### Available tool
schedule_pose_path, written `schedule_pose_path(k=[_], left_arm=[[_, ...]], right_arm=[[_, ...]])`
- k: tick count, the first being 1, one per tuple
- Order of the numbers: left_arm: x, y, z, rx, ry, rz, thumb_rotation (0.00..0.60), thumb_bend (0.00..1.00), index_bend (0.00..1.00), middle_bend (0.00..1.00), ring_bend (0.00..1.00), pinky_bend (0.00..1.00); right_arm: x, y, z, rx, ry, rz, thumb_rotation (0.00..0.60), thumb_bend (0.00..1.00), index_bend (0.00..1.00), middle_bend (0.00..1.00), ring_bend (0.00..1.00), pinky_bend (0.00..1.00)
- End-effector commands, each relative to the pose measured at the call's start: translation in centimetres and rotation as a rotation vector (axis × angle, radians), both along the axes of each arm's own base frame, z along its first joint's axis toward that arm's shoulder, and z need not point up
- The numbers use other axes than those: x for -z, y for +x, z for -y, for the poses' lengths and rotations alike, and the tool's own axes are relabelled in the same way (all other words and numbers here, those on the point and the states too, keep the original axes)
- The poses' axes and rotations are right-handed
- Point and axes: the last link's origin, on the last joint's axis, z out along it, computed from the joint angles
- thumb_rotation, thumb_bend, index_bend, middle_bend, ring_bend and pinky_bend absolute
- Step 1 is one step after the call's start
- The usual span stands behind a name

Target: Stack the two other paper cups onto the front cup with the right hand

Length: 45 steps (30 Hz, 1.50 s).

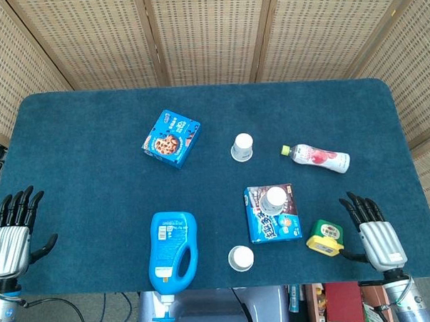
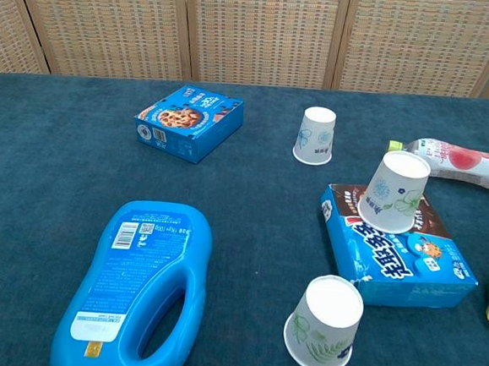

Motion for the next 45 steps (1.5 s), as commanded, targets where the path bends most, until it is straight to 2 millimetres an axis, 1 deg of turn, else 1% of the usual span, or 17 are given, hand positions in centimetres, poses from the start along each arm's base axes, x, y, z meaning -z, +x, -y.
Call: schedule_pose_path(k=[1,23,27,29,31,35,39,43,45], left_arm=[[0.0,0.0,0.0,0.000,0.001,0.000,0.600,0.27,0.00,0.00,0.00,0.00],[-0.3,-0.1,0.1,-0.003,0.009,0.005,0.600,0.27,0.00,0.00,0.00,0.00],[-0.3,0.0,0.1,-0.003,0.011,0.003,0.600,0.27,0.00,0.00,0.00,0.00],[-0.3,0.0,0.1,-0.002,0.011,0.002,0.600,0.27,0.00,0.00,0.00,0.00],[-0.3,0.1,0.1,0.002,0.011,-0.001,0.600,0.27,0.00,0.00,0.00,0.00],[-0.3,0.1,0.2,0.000,0.015,0.000,0.600,0.27,0.00,0.00,0.00,0.00],[-0.3,0.1,0.1,-0.001,0.012,-0.002,0.600,0.27,0.00,0.00,0.00,0.00],[-0.1,0.1,0.1,0.000,0.005,-0.004,0.600,0.27,0.00,0.00,0.00,0.00],[0.0,0.1,0.1,0.000,0.004,-0.005,0.600,0.27,0.00,0.00,0.00,0.00]], right_arm=[[0.0,0.0,0.0,0.000,0.001,-0.001,0.600,0.13,0.09,0.00,0.00,0.00],[-0.1,0.0,0.2,0.004,-0.005,0.004,0.600,0.13,0.09,0.00,0.00,0.00],[-0.6,0.2,0.9,-0.005,-0.019,0.008,0.600,0.13,0.09,0.00,0.00,0.00],[-0.9,0.8,1.8,-0.021,-0.026,0.010,0.600,0.13,0.09,0.00,0.00,0.00],[-1.7,2.1,4.9,-0.053,-0.034,0.013,0.600,0.13,0.11,0.00,0.00,0.00],[-2.3,3.2,8.7,-0.040,-0.005,-0.023,0.600,0.13,0.15,0.00,0.00,0.00],[-2.3,4.1,11.1,-0.022,0.030,-0.037,0.600,0.13,0.22,0.00,0.00,0.00],[-2.1,5.2,12.9,-0.022,0.057,-0.069,0.600,0.13,0.26,0.02,0.00,0.00],[-2.0,5.6,13.5,-0.017,0.074,-0.078,0.600,0.13,0.27,0.02,0.00,0.00]])
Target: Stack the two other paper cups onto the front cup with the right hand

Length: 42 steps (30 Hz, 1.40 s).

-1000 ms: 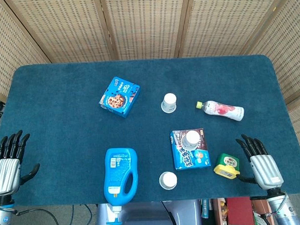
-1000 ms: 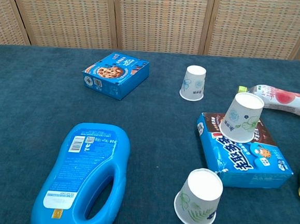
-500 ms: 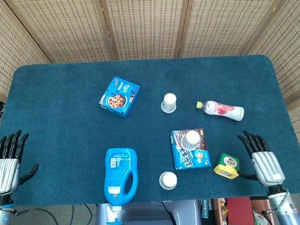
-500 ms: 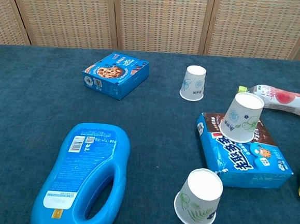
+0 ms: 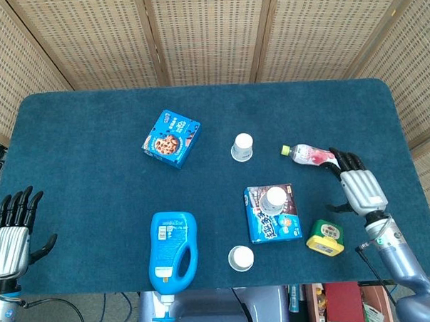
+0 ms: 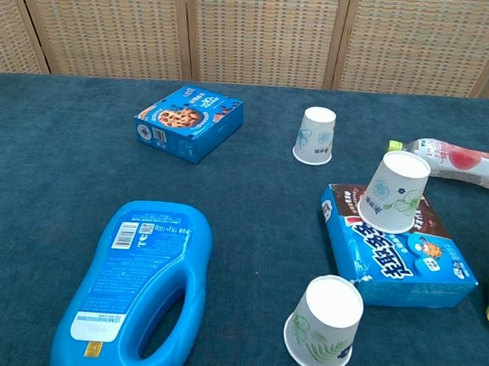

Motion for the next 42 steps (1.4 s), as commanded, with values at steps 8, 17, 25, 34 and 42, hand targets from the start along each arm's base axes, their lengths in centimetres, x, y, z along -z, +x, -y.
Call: schedule_pose_path(k=[8,17,25,34,42], left_arm=[[-0.1,0.0,-0.1,-0.001,0.004,0.005,0.600,0.27,0.00,0.00,0.00,0.00],[0.0,0.0,-0.1,0.001,-0.002,0.007,0.600,0.27,0.00,0.00,0.00,0.00],[0.1,-0.1,-0.1,-0.001,-0.004,0.002,0.600,0.27,0.00,0.00,0.00,0.00],[0.1,-0.1,-0.1,-0.001,-0.004,0.004,0.600,0.27,0.00,0.00,0.00,0.00],[0.2,-0.1,-0.2,-0.002,-0.009,0.003,0.600,0.27,0.00,0.00,0.00,0.00]], right_arm=[[0.6,2.6,2.1,0.031,0.084,-0.029,0.600,0.13,0.28,0.02,0.00,0.00],[2.3,3.8,1.7,0.034,0.138,-0.014,0.600,0.13,0.29,0.03,0.00,0.00],[3.9,4.8,2.0,0.012,0.155,-0.021,0.600,0.13,0.30,0.04,0.00,0.00],[5.5,5.1,2.3,0.016,0.179,-0.036,0.600,0.13,0.31,0.04,0.00,0.00],[6.1,5.9,2.2,0.002,0.185,-0.031,0.600,0.13,0.32,0.05,0.00,0.00]])
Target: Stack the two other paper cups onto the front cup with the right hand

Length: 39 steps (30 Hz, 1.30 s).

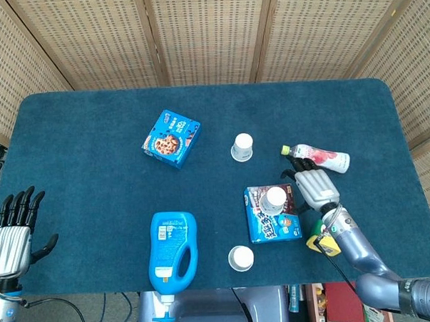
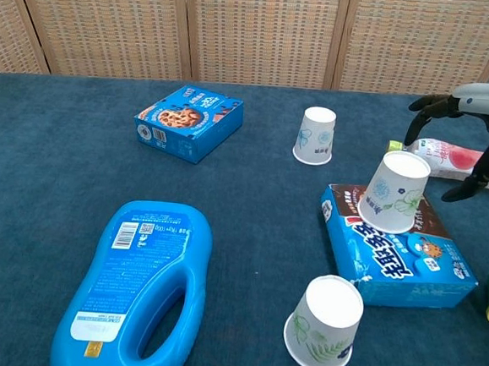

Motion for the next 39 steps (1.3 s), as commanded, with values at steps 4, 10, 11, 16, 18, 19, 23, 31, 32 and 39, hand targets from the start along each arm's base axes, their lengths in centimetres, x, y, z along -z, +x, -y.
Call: schedule_pose_path(k=[4,10,11,16,18,19,23,31,32,39], left_arm=[[-0.1,0.0,0.0,0.001,0.003,0.002,0.600,0.27,0.00,0.00,0.00,0.00],[-0.1,0.0,0.0,0.000,0.003,0.004,0.600,0.27,0.00,0.00,0.00,0.00],[-0.1,0.0,0.0,0.000,0.003,0.004,0.600,0.27,0.00,0.00,0.00,0.00],[-0.2,0.0,0.0,0.001,0.006,0.006,0.600,0.27,0.00,0.00,0.00,0.00],[-0.1,0.0,0.0,0.001,0.003,0.005,0.600,0.27,0.00,0.00,0.00,0.00],[-0.1,0.0,0.1,0.002,0.002,0.005,0.600,0.27,0.00,0.00,0.00,0.00],[-0.1,0.0,0.1,0.003,0.002,0.005,0.600,0.27,0.00,0.00,0.00,0.00],[-0.1,0.0,0.0,0.003,0.002,0.008,0.600,0.27,0.00,0.00,0.00,0.00],[-0.1,0.0,0.0,0.003,0.000,0.007,0.600,0.27,0.00,0.00,0.00,0.00],[0.0,0.1,0.1,0.005,-0.002,0.007,0.600,0.27,0.00,0.00,0.00,0.00]], right_arm=[[0.2,0.6,0.0,-0.016,-0.001,-0.004,0.600,0.13,0.33,0.05,0.00,0.00],[0.3,1.3,0.0,-0.026,-0.002,-0.002,0.600,0.13,0.35,0.06,0.00,0.00],[0.4,1.3,0.0,-0.027,-0.002,-0.002,0.600,0.13,0.35,0.07,0.00,0.00],[0.6,1.8,0.0,-0.035,-0.001,-0.001,0.600,0.13,0.37,0.08,0.00,0.00],[0.8,2.0,0.0,-0.040,0.003,-0.004,0.600,0.13,0.37,0.08,0.00,0.00],[1.0,2.1,0.0,-0.040,0.006,-0.002,0.600,0.13,0.37,0.08,0.00,0.00],[1.4,2.2,0.3,-0.035,0.019,-0.005,0.600,0.13,0.37,0.08,0.00,0.00],[1.9,2.4,0.5,-0.039,0.016,-0.015,0.600,0.13,0.47,0.13,0.00,0.02],[1.9,2.4,0.4,-0.042,0.014,-0.018,0.600,0.13,0.48,0.14,0.00,0.02],[1.4,3.1,0.2,-0.064,0.006,-0.018,0.600,0.13,0.51,0.15,0.00,0.02]])
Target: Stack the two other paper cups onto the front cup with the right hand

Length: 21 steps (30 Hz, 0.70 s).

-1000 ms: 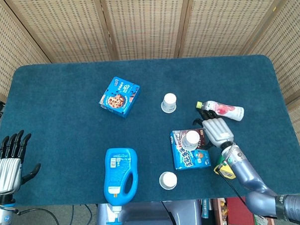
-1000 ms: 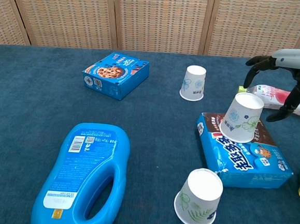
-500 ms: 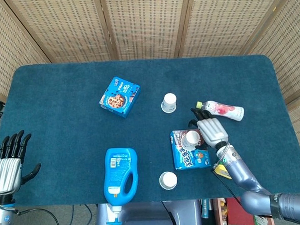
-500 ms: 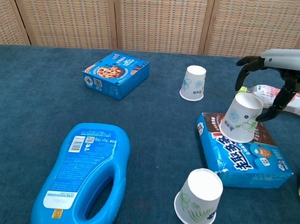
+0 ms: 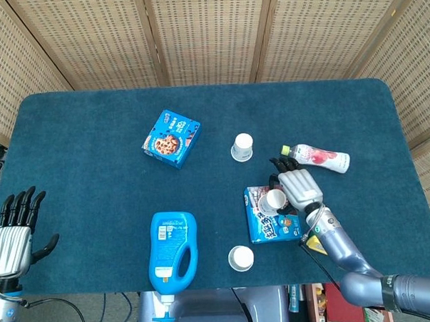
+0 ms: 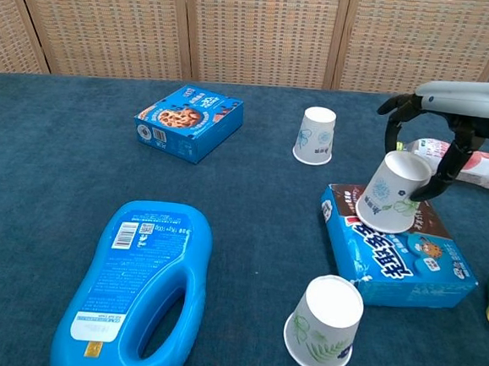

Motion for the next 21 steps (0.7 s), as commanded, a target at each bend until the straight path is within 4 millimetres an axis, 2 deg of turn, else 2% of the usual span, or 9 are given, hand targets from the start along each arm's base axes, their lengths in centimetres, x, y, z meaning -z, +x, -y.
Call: schedule_pose_path(k=[1,12,21], left_arm=[[0.0,0.0,0.0,-0.001,0.001,0.000,0.600,0.27,0.00,0.00,0.00,0.00],[0.0,-0.1,-0.1,-0.005,0.002,0.002,0.600,0.27,0.00,0.00,0.00,0.00],[0.1,-0.2,-0.1,-0.005,-0.006,0.003,0.600,0.27,0.00,0.00,0.00,0.00]], right_arm=[[-0.4,0.4,-0.1,-0.014,-0.007,-0.004,0.600,0.13,0.51,0.15,0.00,0.02],[-3.1,1.9,-1.2,-0.051,-0.047,-0.005,0.600,0.13,0.51,0.15,0.00,0.02],[-4.5,3.0,-4.2,-0.066,-0.030,0.058,0.600,0.13,0.51,0.14,0.00,0.02]])
